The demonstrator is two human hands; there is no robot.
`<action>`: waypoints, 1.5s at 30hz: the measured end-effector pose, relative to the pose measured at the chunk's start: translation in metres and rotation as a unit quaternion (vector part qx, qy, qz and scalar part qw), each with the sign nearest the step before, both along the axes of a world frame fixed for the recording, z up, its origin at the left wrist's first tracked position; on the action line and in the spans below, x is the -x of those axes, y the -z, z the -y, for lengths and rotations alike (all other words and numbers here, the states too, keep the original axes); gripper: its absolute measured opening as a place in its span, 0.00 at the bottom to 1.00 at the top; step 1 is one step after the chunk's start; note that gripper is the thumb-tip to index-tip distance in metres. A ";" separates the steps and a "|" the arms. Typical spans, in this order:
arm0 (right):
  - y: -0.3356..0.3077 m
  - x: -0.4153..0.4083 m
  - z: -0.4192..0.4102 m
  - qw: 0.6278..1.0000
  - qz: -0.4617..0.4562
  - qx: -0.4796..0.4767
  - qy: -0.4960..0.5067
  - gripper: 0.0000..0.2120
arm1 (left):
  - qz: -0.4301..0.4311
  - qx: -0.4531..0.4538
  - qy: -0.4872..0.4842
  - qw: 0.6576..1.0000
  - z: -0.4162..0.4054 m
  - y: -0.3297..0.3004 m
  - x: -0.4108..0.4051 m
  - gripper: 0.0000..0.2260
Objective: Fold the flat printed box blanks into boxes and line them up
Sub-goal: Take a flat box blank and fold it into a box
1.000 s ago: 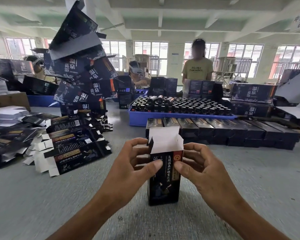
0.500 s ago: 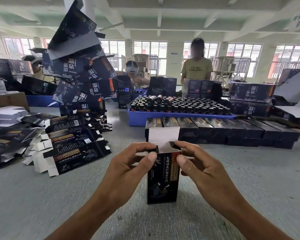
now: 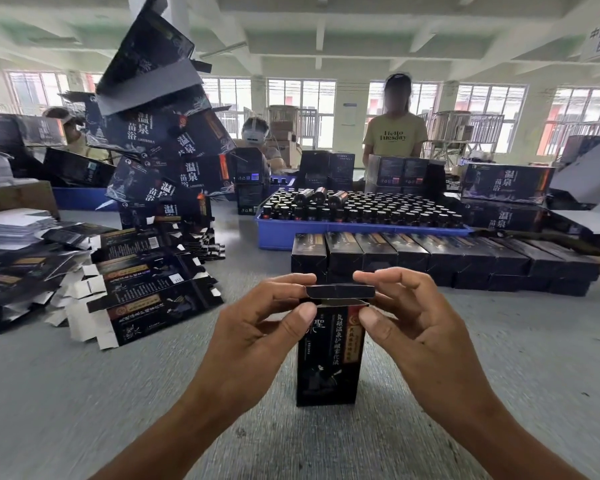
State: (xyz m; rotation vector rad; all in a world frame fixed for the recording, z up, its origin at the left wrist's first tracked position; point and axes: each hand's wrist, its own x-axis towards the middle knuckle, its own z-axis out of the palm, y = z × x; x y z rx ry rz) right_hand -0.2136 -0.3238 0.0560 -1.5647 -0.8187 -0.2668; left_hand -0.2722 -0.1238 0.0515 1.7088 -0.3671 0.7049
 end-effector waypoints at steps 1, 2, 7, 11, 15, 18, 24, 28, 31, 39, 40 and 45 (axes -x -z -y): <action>-0.001 0.000 0.000 1.000 -0.001 -0.002 0.000 0.14 | 0.002 -0.004 -0.004 1.000 0.000 0.000 0.000 0.08; -0.001 0.001 0.000 1.000 0.000 -0.004 0.003 0.13 | 0.002 -0.004 -0.005 1.000 0.001 0.001 0.000 0.08; 0.000 0.000 -0.001 0.999 0.003 -0.029 0.019 0.11 | -0.009 0.013 -0.004 1.000 0.003 -0.001 0.003 0.06; 0.001 -0.001 -0.002 0.999 0.012 -0.027 0.036 0.10 | -0.008 0.023 -0.009 1.000 0.005 0.001 0.003 0.09; 0.001 0.000 -0.002 0.998 0.014 -0.028 0.048 0.10 | -0.005 0.040 -0.024 0.999 0.006 0.000 0.003 0.10; -0.001 0.001 -0.001 0.998 0.008 -0.029 0.048 0.10 | -0.002 0.047 -0.027 0.999 0.007 -0.001 0.004 0.11; -0.004 0.003 0.000 0.998 0.011 -0.014 0.055 0.10 | 0.010 0.019 -0.033 0.999 0.008 -0.002 0.007 0.16; -0.005 0.003 0.001 0.998 0.013 -0.018 0.056 0.09 | 0.013 0.004 -0.042 0.999 0.009 -0.003 0.008 0.17; -0.005 0.003 0.001 0.998 0.016 -0.022 0.057 0.09 | 0.018 -0.004 -0.047 0.999 0.010 -0.002 0.008 0.17; 0.000 0.000 0.001 0.972 0.186 0.071 0.124 0.08 | 0.047 -0.026 -0.058 0.997 0.008 0.001 0.003 0.11; 0.001 -0.001 0.001 0.972 0.187 0.072 0.124 0.08 | 0.048 -0.024 -0.058 0.997 0.007 0.001 0.002 0.11; 0.004 -0.002 -0.001 0.974 0.176 0.063 0.130 0.08 | 0.069 -0.027 -0.066 0.995 0.004 0.004 -0.001 0.10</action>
